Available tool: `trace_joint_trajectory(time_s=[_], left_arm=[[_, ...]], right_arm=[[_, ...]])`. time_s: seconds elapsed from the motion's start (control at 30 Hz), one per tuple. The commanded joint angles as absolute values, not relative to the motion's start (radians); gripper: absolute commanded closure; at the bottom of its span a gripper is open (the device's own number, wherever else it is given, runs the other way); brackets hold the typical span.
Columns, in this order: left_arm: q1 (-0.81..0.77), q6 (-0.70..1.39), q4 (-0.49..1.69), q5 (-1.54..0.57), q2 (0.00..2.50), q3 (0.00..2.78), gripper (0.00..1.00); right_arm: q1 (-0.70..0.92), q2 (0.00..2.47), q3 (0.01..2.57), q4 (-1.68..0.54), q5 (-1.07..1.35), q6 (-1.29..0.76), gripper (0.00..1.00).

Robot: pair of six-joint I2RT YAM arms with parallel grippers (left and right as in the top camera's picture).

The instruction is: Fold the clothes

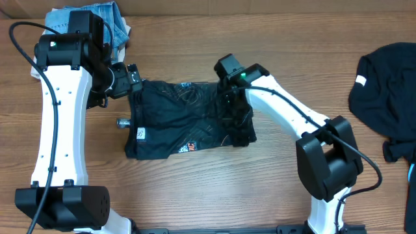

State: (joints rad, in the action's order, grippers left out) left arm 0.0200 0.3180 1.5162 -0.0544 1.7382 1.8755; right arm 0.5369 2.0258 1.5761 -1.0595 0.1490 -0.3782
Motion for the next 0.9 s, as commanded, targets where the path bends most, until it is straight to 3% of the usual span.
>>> trace_joint_trajectory(time_s=[0.0, 0.67, 0.73, 0.77, 0.8, 0.87], left_arm=[[0.018, 0.321, 1.514, -0.045, 1.73, 1.887, 0.0], [0.018, 0.321, 1.518, -0.045, 1.73, 1.887, 0.0], [0.018, 0.321, 1.525, -0.044, 1.73, 1.887, 0.0], [0.018, 0.321, 1.525, -0.045, 1.73, 1.887, 0.0], [0.018, 0.321, 1.525, -0.045, 1.73, 1.887, 0.0], [0.018, 0.321, 1.525, -0.045, 1.73, 1.887, 0.0]], right_arm=[[0.569, 1.982, 1.625, -1.048, 0.13, -0.398, 0.96], [0.721, 2.015, 1.634, -0.944, 0.09, -0.562, 0.96], [0.725, 2.023, 1.634, -0.944, 0.091, -0.562, 0.9], [0.725, 2.023, 1.634, -0.943, 0.091, -0.562, 0.48], [0.725, 2.023, 1.634, -0.942, 0.09, -0.562, 0.32], [0.722, 2.023, 1.634, -0.926, 0.09, -0.562, 0.3]])
